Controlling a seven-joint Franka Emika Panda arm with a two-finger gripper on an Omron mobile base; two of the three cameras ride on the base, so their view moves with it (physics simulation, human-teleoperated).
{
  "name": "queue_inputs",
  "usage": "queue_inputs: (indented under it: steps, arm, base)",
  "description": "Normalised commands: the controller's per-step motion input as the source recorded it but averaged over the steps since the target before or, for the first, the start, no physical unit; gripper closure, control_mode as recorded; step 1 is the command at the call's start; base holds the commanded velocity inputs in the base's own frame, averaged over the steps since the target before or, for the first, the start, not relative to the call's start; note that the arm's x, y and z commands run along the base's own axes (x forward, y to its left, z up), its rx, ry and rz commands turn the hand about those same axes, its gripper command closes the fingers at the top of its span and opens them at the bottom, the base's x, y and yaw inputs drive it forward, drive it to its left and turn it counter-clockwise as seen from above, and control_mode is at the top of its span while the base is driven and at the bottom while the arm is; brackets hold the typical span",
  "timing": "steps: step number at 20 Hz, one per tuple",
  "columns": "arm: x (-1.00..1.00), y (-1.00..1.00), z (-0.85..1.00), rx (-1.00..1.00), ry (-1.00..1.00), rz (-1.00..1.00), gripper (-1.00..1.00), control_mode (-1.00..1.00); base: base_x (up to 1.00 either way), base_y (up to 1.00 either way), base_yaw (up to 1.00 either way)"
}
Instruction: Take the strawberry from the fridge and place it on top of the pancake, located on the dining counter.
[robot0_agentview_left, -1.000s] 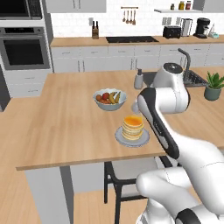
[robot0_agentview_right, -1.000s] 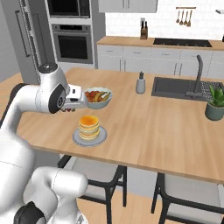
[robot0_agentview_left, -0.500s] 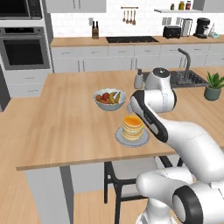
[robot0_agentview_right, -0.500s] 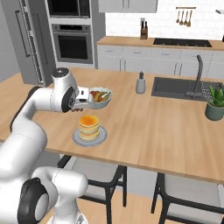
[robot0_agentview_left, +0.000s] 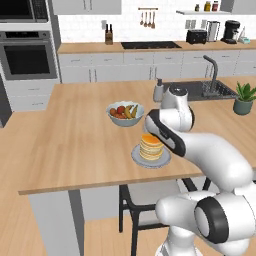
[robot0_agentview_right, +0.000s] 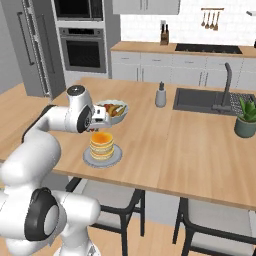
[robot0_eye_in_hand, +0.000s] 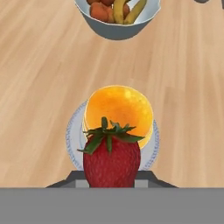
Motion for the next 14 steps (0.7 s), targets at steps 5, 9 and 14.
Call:
queue_inputs:
  steps: [5,9,14]
  arm:
    - [0.1,0.0,-0.3,0.0,0.05,0.0,1.0,-1.0]
    - [0.14,0.0,-0.18,0.0,0.02,0.0,1.0,-1.0]
    - [0.49,0.0,-0.01,0.0,0.01,0.0,1.0,-1.0]
  base:
    - [0.0,0.0,0.0]
    - [0.0,0.0,0.0]
    - [0.0,0.0,0.0]
